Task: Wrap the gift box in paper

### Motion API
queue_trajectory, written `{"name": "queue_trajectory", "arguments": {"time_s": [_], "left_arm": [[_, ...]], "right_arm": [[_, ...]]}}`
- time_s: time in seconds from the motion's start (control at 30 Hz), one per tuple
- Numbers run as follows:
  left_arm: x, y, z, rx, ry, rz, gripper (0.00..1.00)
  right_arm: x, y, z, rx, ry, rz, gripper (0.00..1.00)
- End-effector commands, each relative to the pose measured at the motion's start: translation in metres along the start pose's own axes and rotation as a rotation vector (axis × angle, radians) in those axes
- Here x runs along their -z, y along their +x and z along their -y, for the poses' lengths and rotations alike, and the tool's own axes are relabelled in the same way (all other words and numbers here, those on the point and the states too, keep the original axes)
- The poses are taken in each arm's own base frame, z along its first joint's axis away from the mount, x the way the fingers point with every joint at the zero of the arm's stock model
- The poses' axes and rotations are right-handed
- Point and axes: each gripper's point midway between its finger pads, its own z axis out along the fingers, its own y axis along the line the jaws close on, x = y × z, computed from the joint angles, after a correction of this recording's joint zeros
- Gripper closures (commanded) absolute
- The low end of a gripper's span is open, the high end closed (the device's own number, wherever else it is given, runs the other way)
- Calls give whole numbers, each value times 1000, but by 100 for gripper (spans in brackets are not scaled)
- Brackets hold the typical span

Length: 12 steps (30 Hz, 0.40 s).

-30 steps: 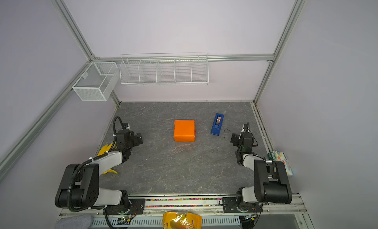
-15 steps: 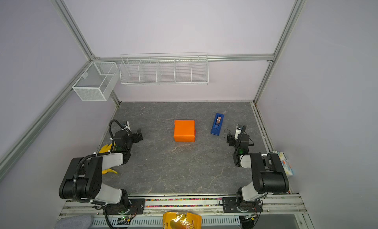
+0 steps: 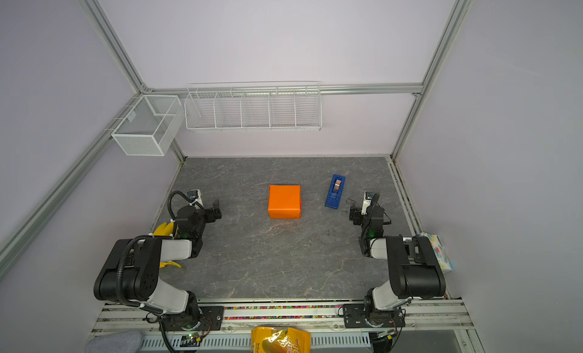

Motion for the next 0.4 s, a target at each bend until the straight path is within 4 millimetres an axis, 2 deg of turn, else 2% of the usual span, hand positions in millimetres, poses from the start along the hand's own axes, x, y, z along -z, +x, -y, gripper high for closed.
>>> {"name": "queue_trajectory", "arguments": {"time_s": [0.0, 0.2, 0.37], "left_arm": [[0, -5, -4, -12, -16, 29, 1], [0, -4, -4, -10, -17, 28, 1], [0, -5, -4, -7, -16, 28, 1]], "right_arm": [[1, -7, -2, 22, -2, 31, 12], [0, -7, -11, 51, -38, 31, 11], [0, -7, -10, 31, -63, 24, 12]]}}
